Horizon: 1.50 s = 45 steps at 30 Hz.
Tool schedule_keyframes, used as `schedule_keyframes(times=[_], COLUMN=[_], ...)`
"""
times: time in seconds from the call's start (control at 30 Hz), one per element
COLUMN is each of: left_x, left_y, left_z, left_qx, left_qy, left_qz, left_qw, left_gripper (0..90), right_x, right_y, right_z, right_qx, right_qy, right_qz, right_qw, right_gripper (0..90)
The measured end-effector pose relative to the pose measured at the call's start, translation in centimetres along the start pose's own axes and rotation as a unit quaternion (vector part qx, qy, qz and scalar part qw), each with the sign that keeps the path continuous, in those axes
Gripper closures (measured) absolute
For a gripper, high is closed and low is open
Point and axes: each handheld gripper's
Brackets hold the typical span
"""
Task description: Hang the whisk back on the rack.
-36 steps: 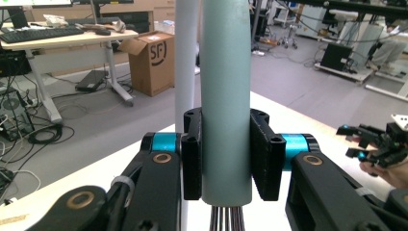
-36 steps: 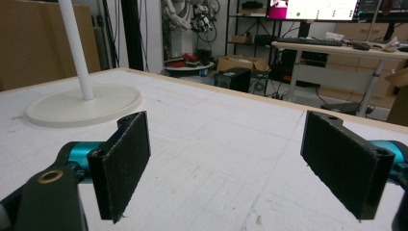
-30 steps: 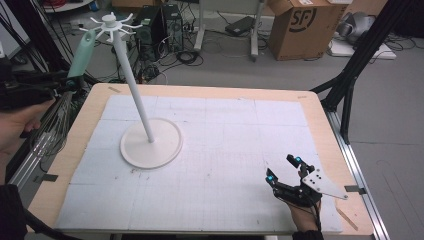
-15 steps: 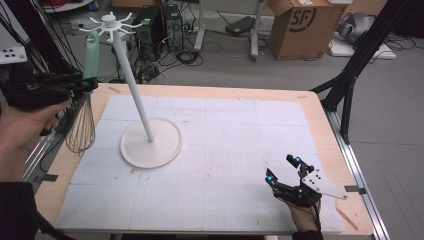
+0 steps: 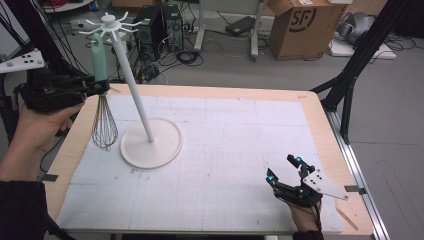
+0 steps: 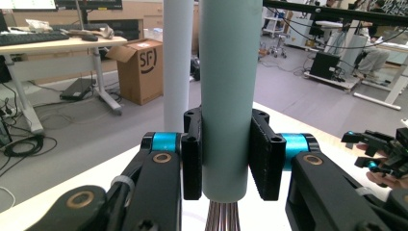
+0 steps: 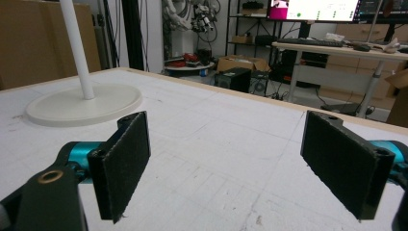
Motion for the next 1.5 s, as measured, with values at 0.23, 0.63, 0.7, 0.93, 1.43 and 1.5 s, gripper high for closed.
schedule_keyframes(times=[0.23,0.63,0.7,0.93,1.43,1.5], left_x=[-0.7,-1.1,-1.5,-3.1,-8.3,-9.4], left_y=[0.1,0.5,0.8,2.3,5.7,5.8], left_z=[0.3,-0.2,-0.1,0.4,0.0,-0.3], left_qx=[0.001,-0.004,-0.01,-0.027,-0.037,-0.036], left_qy=[0.027,0.043,0.042,0.048,0.101,0.112], left_qz=[0.008,0.023,0.027,0.035,0.073,0.071], left_qw=[0.9996,0.9988,0.9987,0.9979,0.9915,0.9905], left_gripper=[69.0,55.4,54.0,43.3,35.1,34.5], right_x=[0.0,0.0,0.1,0.1,0.3,0.3], right_y=[0.0,-0.1,-0.1,-0.3,-0.4,-0.4], right_z=[0.0,0.0,0.0,0.0,-0.2,-0.2], right_qx=[-0.001,0.001,0.002,0.003,0.001,0.002], right_qy=[0.0,-0.002,-0.001,0.002,0.012,0.015], right_qz=[0.001,0.002,0.001,0.001,0.001,-0.003], right_qw=[1.0,1.0,1.0,1.0,0.9999,0.9999], right_gripper=[16.5,16.5,16.5,16.5,16.5,16.5])
Point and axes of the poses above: each handheld gripper's, and its own axes: z roughly forward along the jaws, x roughly out of its top, y roughly to its right, and after that the axes turned 8 degrees about -y, right-handed
